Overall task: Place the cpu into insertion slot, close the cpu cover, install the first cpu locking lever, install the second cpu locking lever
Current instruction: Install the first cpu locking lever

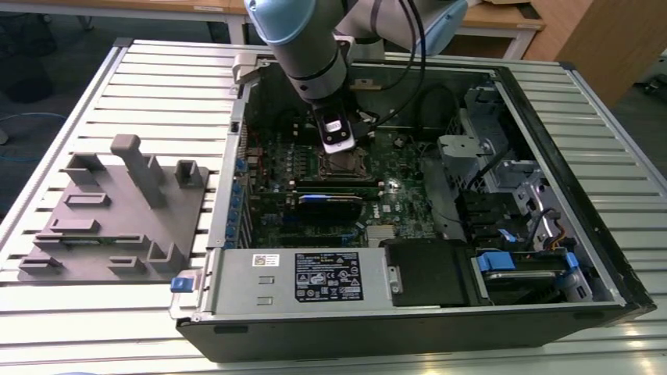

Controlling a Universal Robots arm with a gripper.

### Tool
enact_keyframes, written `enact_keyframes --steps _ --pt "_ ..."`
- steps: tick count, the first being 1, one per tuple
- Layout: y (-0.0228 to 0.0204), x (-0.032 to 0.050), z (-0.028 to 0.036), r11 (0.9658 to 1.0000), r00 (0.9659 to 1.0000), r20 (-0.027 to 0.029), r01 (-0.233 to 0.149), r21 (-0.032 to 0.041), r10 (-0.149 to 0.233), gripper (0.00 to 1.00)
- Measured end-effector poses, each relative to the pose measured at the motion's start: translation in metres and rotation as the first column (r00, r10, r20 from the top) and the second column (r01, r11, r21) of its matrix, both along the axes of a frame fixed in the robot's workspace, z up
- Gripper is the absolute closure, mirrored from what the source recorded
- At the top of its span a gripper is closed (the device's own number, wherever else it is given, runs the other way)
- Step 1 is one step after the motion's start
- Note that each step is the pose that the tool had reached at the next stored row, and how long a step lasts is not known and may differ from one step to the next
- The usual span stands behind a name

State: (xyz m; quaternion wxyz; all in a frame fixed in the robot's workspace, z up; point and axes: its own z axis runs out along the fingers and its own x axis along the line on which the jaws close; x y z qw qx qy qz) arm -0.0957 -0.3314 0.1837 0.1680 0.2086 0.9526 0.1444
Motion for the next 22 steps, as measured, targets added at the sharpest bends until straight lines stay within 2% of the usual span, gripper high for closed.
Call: enact_keyframes --steps 9,15,22 --pt "0.0001 0.0 0.0002 1.0 1.0 0.0001 0.0 0.0003 0.0 0.9" --pt "0.0 0.0 0.0126 1.0 1.0 0.0 0.0 0.0 0.0 0.9" --pt "0.0 0.0 0.0221 1.0 1.0 0.0 0.0 0.0001 0.0 0.9"
